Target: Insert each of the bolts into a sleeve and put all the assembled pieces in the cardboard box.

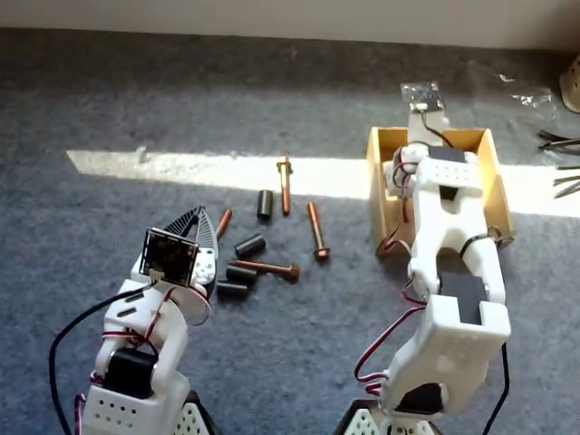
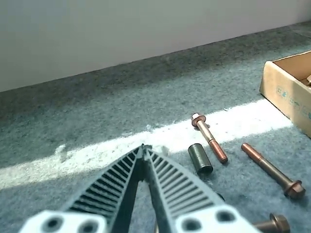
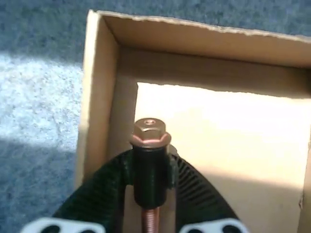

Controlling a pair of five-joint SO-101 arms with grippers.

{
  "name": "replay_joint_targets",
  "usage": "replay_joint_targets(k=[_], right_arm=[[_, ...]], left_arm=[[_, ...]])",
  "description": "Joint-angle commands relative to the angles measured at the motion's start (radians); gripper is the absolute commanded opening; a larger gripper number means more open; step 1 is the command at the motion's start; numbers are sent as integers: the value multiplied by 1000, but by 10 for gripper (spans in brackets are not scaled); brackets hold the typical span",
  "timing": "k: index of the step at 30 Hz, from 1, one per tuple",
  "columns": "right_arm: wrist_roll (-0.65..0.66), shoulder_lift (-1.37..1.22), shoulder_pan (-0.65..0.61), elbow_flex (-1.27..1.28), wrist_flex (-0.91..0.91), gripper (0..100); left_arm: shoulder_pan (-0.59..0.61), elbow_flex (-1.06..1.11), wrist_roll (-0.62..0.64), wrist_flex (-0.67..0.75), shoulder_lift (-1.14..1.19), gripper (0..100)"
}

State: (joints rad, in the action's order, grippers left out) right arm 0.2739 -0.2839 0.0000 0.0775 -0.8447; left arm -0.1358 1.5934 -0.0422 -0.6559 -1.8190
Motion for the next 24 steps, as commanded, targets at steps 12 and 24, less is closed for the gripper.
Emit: replay_joint_targets(k=[12, 24], right_arm=[[9, 18, -15, -28, 5, 156], [14, 25, -13, -33, -1, 156]], left_arm=[[12, -1, -6, 40, -7, 10], [12, -1, -6, 40, -7, 11]])
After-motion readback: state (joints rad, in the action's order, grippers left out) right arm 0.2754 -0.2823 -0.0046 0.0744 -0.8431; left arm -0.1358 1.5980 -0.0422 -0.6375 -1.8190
